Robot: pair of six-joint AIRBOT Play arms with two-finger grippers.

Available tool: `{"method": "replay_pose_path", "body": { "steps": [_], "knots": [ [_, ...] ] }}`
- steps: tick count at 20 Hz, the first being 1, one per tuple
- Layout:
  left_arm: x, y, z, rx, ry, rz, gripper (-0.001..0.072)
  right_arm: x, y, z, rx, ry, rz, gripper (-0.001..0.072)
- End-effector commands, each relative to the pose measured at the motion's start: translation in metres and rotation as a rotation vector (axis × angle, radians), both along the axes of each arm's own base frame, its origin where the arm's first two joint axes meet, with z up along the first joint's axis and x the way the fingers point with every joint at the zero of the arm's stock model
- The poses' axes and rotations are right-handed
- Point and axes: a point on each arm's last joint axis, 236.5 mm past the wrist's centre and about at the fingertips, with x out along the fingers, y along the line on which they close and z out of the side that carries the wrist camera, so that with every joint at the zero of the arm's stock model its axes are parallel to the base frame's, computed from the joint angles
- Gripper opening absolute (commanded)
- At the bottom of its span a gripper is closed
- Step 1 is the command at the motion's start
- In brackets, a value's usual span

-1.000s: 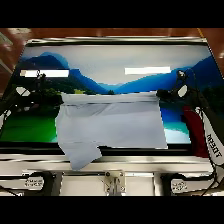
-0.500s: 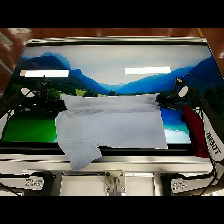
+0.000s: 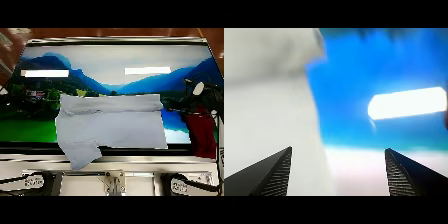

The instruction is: Fold the shirts.

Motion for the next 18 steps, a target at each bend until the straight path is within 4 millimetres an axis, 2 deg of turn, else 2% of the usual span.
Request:
{"method": "replay_pose_path", "body": {
  "steps": [1, 4, 6, 8, 10, 15, 18],
  "knots": [
    [-0.078, 0.029, 0.002, -0.002, 0.177, 0.066, 0.0674, -0.092, -0.035, 0.014, -0.072, 0.261, 0.049, 0.0684],
    [-0.124, -0.009, -0.024, -0.142, 0.194, 0.094, 0.0674, -0.099, 0.006, -0.005, 0.161, 0.145, -0.062, 0.0684],
    [-0.15, -0.031, -0.044, -0.179, 0.213, 0.089, 0.0673, -0.103, 0.023, -0.016, 0.229, 0.115, -0.097, 0.0684],
    [-0.154, -0.048, -0.052, -0.231, 0.184, 0.098, 0.0657, -0.111, 0.032, -0.023, 0.259, 0.132, -0.107, 0.0684],
    [-0.153, -0.054, -0.059, -0.25, 0.169, 0.122, 0.0654, -0.114, 0.033, -0.025, 0.261, 0.14, -0.108, 0.0684],
    [-0.165, -0.061, -0.077, -0.247, 0.187, 0.129, 0.0649, -0.104, 0.031, -0.026, 0.253, 0.099, -0.123, 0.0684],
    [-0.165, -0.068, -0.081, -0.226, 0.181, 0.088, 0.0584, -0.097, 0.033, -0.025, 0.268, 0.074, -0.145, 0.0684]
  ]
}}
